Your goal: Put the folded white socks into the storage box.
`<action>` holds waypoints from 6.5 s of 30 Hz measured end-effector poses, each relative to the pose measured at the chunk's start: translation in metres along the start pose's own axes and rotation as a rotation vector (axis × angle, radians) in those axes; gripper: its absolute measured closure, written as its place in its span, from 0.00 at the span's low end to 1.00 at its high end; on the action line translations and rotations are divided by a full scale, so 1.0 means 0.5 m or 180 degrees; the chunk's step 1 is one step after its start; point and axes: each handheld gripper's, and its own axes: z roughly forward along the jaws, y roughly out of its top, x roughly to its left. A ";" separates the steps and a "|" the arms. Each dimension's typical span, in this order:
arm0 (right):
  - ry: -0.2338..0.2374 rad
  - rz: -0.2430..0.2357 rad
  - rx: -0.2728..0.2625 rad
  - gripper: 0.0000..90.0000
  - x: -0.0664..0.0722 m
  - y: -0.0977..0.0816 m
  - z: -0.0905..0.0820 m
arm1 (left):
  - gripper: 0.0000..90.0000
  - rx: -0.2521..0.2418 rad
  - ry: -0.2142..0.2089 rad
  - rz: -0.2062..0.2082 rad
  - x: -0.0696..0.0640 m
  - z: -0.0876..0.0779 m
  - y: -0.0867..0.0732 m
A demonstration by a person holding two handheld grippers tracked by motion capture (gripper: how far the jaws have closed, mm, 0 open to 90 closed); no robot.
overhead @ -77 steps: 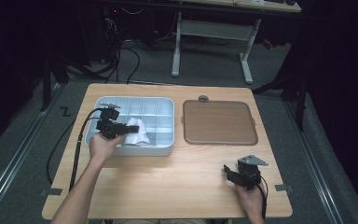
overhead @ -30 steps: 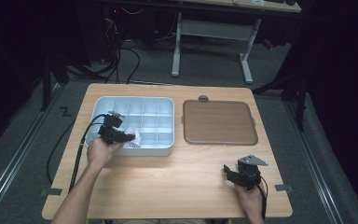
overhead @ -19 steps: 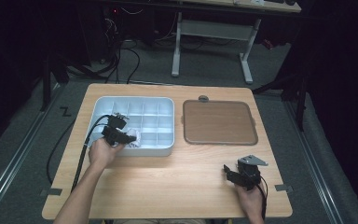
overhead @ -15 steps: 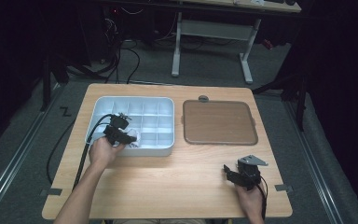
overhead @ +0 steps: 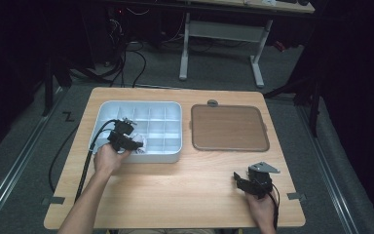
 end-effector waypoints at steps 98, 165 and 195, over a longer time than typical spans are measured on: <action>0.0000 -0.0004 0.0002 0.39 0.000 0.000 0.000 | 0.98 -0.0135 0.0127 0.0172 -0.022 -0.057 -0.012; 0.0000 -0.0004 0.0001 0.39 0.001 0.000 0.000 | 0.50 -0.0702 -0.0150 -0.0311 -0.024 -0.141 -0.015; -0.0006 -0.0002 -0.0001 0.39 0.001 0.000 0.000 | 0.48 -0.0903 -0.0468 -0.0506 -0.021 -0.212 -0.095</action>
